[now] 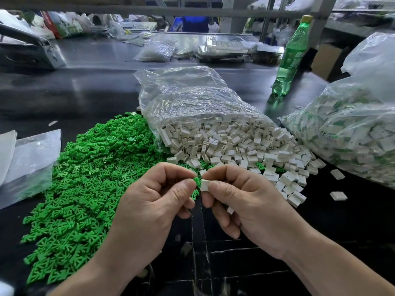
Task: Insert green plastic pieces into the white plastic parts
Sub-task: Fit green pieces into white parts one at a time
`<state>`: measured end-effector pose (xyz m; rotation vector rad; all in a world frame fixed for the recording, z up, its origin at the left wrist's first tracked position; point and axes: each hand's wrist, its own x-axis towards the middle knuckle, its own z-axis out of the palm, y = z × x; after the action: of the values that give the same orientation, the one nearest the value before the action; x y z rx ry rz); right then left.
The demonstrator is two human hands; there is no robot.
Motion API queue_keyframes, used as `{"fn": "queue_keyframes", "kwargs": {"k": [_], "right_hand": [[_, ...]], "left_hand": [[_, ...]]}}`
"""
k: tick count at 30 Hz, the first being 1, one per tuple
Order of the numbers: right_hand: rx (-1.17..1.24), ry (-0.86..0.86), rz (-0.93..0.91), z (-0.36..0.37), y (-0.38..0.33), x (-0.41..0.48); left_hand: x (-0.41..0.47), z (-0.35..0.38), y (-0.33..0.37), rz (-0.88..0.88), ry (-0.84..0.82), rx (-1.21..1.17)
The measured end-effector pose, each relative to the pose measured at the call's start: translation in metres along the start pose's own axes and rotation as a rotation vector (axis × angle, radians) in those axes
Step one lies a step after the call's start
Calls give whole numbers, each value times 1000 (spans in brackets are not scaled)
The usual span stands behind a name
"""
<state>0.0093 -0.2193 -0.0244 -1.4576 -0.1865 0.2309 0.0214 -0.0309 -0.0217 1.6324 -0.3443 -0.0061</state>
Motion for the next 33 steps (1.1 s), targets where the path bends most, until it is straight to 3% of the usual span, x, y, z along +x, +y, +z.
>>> {"fn": "queue_keyframes", "kwargs": {"k": [10, 21, 28, 33], "right_hand": [[-170, 17, -64, 2, 2, -2], [311, -142, 222, 1, -5, -2], [196, -205, 213, 1, -10, -6], [196, -175, 194, 4, -9, -5]], "left_hand": [[0, -1, -1, -12, -74, 24], [3, 3, -1, -299, -271, -551], [4, -3, 2, -446, -439, -744], [3, 2, 2, -465, -372, -819]]}}
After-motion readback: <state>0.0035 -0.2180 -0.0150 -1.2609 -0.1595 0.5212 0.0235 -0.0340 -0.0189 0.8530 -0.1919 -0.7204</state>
